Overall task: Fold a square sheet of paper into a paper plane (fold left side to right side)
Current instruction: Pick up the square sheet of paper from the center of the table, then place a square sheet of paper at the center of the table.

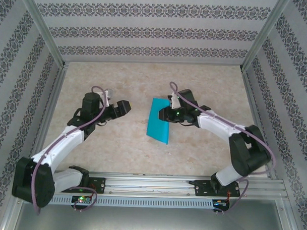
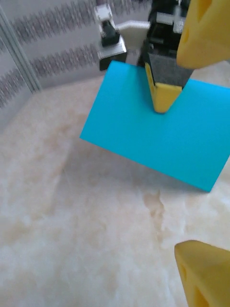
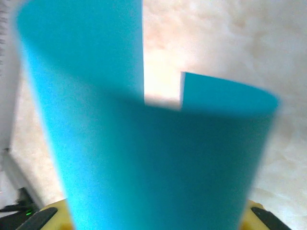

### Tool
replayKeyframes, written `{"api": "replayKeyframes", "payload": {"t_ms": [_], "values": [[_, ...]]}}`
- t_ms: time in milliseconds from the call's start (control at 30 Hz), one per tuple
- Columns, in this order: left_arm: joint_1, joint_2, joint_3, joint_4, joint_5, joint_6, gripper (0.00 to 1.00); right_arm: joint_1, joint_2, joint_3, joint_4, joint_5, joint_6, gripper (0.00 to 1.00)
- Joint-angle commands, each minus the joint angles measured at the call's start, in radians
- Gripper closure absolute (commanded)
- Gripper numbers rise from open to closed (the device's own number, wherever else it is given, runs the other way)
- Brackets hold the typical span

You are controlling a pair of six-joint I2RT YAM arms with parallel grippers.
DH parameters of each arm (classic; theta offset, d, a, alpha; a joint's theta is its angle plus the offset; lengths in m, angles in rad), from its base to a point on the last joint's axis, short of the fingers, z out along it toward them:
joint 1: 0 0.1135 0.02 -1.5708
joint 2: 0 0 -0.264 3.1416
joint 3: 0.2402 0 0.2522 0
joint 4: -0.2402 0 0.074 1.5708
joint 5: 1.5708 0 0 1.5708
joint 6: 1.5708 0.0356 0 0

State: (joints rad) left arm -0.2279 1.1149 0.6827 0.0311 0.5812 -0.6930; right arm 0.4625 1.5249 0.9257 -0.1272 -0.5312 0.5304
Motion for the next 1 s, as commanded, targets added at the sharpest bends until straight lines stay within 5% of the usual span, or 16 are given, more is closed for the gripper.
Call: {"api": "replayKeyframes", "payload": {"t_ms": [0, 167, 367, 733, 800, 967], "values": [[0.025, -0.071, -0.016, 0.16, 0.204, 0.074, 0.0, -0.048, -0.122, -0.041, 0.159, -0.209, -0.039, 0.69], [0.027, -0.065, 0.018, 0.308, 0.418, 0.026, 0.0, -0.091, -0.27, -0.034, 0.174, -0.369, -0.05, 0.69], [0.014, -0.014, 0.063, 0.441, 0.537, -0.031, 0.0, -0.076, -0.349, 0.014, 0.171, -0.489, -0.019, 0.7], [-0.121, 0.109, 0.133, 0.548, 0.622, -0.073, 0.01, 0.028, -0.282, 0.106, 0.152, -0.468, -0.044, 0.7], [-0.135, 0.13, 0.144, 0.564, 0.638, -0.088, 0.14, 0.028, -0.264, 0.118, 0.122, -0.447, -0.067, 0.7], [-0.134, 0.148, 0.142, 0.562, 0.628, -0.092, 0.77, 0.001, -0.252, 0.112, 0.058, -0.385, -0.1, 0.66]]}}
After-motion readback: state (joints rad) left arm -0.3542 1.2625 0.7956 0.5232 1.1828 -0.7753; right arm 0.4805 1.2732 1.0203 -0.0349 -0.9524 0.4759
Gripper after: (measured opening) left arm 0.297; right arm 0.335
